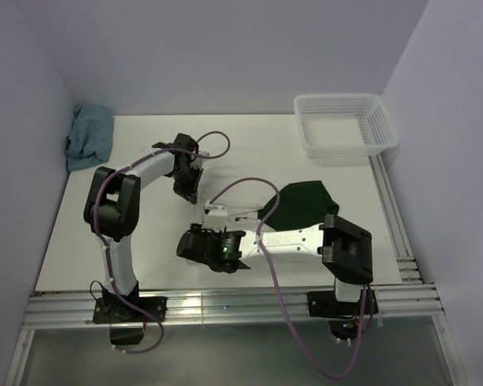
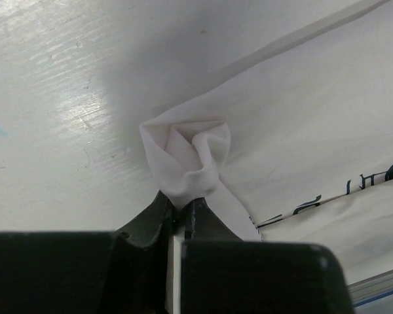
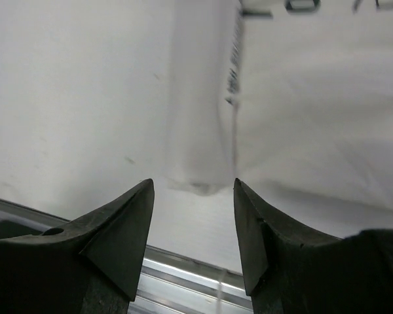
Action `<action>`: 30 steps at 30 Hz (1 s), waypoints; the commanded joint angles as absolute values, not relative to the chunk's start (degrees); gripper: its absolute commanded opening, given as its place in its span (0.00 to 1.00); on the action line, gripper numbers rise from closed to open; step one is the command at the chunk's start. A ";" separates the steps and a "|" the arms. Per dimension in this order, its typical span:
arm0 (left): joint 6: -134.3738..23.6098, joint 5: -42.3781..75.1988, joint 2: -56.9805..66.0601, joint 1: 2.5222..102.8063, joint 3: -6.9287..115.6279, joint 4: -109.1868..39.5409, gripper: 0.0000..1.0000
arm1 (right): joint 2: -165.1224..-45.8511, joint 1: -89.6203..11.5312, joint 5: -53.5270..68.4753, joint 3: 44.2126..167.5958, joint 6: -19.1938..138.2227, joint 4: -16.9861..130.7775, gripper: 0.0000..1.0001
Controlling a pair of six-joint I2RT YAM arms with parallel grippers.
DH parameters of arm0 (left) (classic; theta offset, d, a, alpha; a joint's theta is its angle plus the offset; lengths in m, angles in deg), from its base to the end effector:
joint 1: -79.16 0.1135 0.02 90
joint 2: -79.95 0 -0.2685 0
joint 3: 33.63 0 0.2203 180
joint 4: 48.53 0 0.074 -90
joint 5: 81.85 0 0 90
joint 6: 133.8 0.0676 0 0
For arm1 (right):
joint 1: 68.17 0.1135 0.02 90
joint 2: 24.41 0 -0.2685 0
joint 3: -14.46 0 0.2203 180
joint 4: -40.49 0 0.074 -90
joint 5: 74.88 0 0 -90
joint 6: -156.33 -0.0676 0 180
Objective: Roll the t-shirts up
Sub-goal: Roll the tshirt
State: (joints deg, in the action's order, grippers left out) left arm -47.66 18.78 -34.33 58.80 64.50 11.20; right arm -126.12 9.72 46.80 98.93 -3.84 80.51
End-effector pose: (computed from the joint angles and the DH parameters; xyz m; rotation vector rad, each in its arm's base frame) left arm 0.3484 -0.1426 0.1608 0.4524 2.8854 -0.3415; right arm 0.1094 0.3407 0.2005 0.0383 2.4265 0.4942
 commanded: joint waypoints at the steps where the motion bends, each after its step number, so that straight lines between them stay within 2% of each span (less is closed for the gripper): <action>1: -46.70 15.80 -33.61 58.69 66.12 10.52 0.00 | -126.09 7.95 53.43 105.67 0.93 84.25 0.59; 11: -46.70 15.36 -33.78 58.16 66.64 11.14 0.00 | -144.53 3.90 54.93 124.74 6.65 89.17 0.57; 16: -46.70 15.09 -33.87 57.98 66.91 11.31 0.00 | -151.22 3.20 56.86 134.41 4.02 99.88 0.56; 30: -46.70 15.09 -34.40 57.81 67.43 11.84 0.00 | -153.96 3.55 53.70 132.32 3.14 101.31 0.55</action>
